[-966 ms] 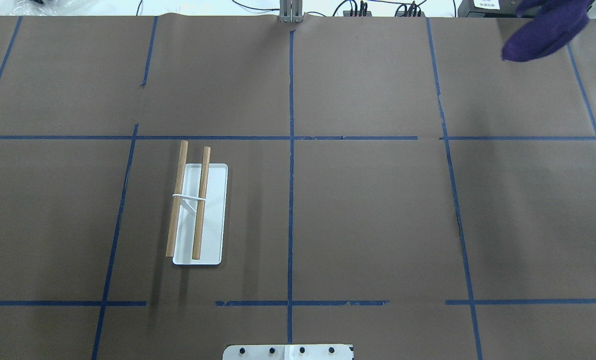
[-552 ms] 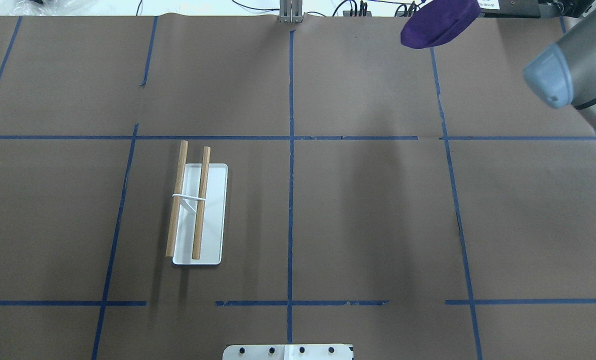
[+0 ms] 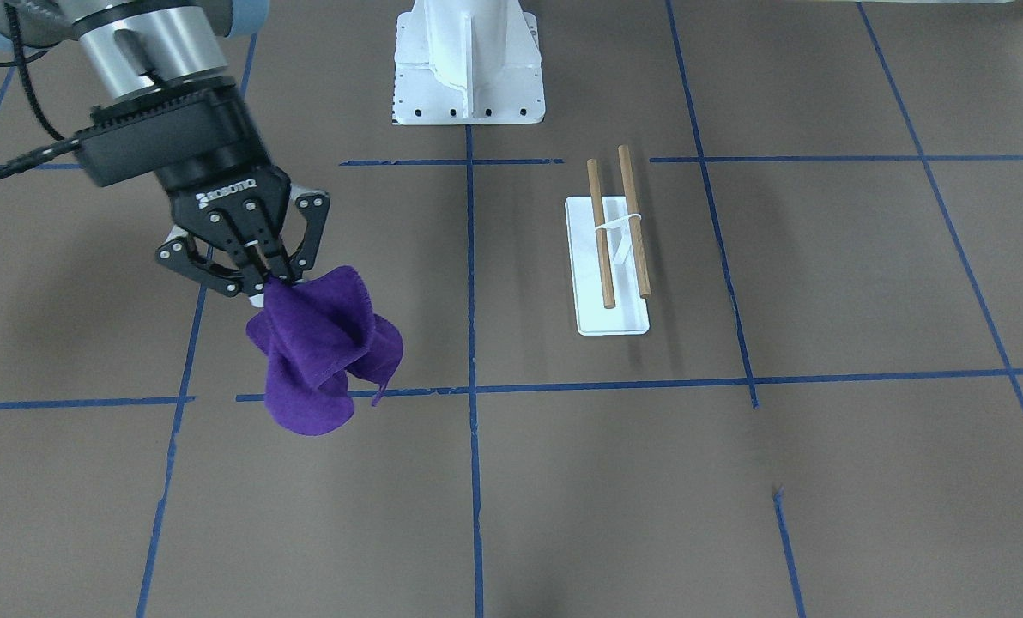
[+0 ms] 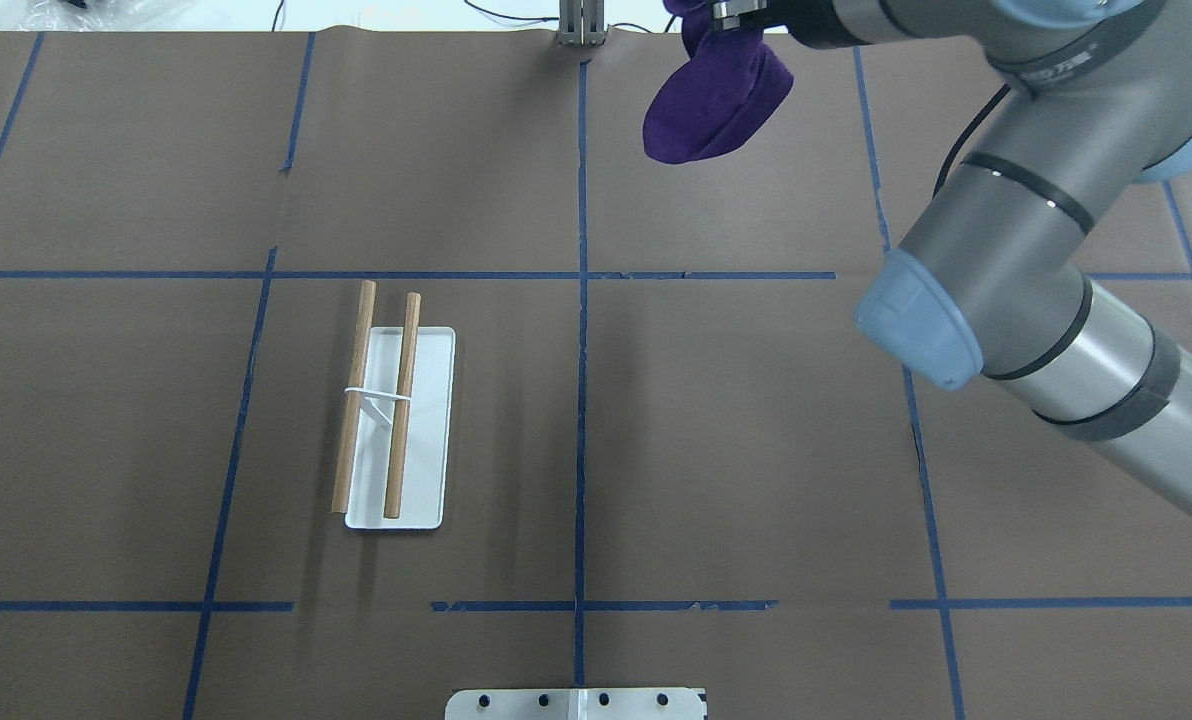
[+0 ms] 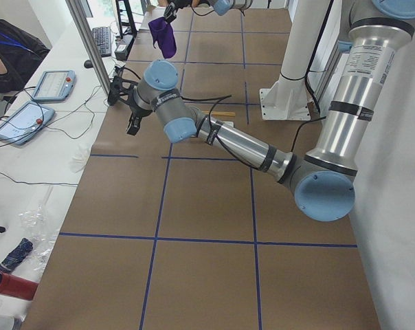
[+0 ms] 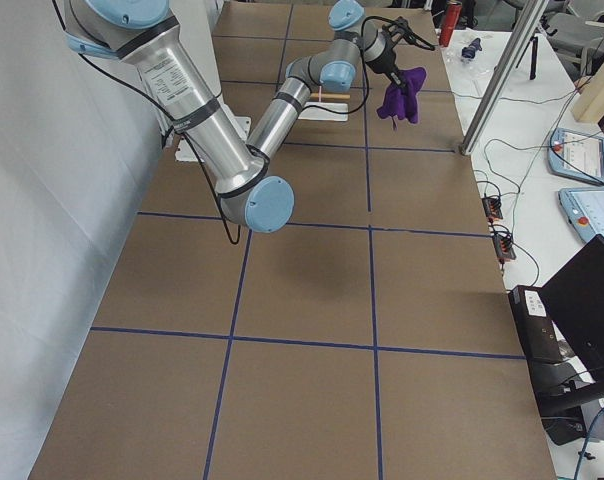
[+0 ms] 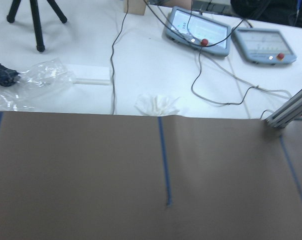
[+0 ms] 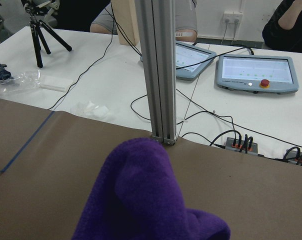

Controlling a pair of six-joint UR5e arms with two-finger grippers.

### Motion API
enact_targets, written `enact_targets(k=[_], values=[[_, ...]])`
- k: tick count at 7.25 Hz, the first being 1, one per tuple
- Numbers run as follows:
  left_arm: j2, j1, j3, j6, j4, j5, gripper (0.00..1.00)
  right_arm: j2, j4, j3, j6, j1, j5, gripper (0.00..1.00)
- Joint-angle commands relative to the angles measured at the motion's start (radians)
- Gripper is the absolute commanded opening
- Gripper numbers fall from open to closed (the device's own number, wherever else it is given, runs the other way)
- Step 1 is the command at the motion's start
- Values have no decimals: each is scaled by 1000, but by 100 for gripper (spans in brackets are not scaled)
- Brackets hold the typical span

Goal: Hang towel on rack

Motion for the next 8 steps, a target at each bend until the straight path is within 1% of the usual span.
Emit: enact_targets(k=[1,2,3,4,5,8], values=[[-116,112,1,-421,-45,6,100,34,-25,14,36,-84,-75,0],[-154,152,3,-523,-46,7,100,47,-25,14,34,-98,-84,0],[-213,221,6,-640,-60,33,100,59,-25,12,35,-130,-93,0],[-242,272,11,-749,-132,96,100,80,-25,15,36,-151,-99,0],[-270,310,21,-773,-163,107,100,100,-24,14,36,-176,-100,0],[-349,396,52,-777,-177,113,100,116,-24,23,37,-208,-101,0]])
